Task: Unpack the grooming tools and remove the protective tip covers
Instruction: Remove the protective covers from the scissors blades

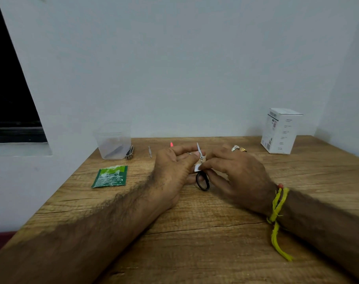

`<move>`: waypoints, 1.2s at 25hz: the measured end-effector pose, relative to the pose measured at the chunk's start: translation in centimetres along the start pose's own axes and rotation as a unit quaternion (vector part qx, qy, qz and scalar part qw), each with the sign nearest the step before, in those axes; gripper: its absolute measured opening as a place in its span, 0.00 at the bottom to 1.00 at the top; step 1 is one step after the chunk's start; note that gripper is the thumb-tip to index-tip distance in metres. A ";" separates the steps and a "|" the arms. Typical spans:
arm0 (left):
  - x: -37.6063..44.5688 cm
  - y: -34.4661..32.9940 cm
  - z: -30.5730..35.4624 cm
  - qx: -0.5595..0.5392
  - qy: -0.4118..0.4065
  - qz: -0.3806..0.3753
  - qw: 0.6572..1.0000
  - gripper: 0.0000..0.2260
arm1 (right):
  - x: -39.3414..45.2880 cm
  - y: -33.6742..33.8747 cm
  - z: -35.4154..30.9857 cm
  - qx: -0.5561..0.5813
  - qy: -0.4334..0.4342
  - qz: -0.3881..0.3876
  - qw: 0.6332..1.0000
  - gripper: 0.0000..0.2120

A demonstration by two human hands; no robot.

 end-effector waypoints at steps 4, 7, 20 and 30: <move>0.1 0.2 -0.2 0.006 0.001 0.015 1.000 0.07 | 0.0 0.1 -0.2 -0.004 0.005 0.000 1.000 0.05; 0.1 0.4 -0.2 0.002 0.000 0.020 1.000 0.07 | -0.1 0.0 -0.3 -0.003 0.014 -0.011 1.000 0.05; 0.1 0.2 0.1 0.002 -0.004 0.020 1.000 0.07 | -0.1 -0.2 -0.9 0.007 0.037 -0.032 0.999 0.05; 0.0 0.3 0.2 0.008 -0.002 0.022 1.000 0.07 | -0.5 -0.1 -1.4 0.015 0.055 -0.045 0.997 0.03</move>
Point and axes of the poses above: each hand's wrist, its own x-axis towards the middle knuckle, its own y-axis out of the back of the hand, z = x × y, the point moved 7 cm from there along x, towards the middle knuckle, and after that the axes turned 4 degrees about x, right-handed, at the moved point
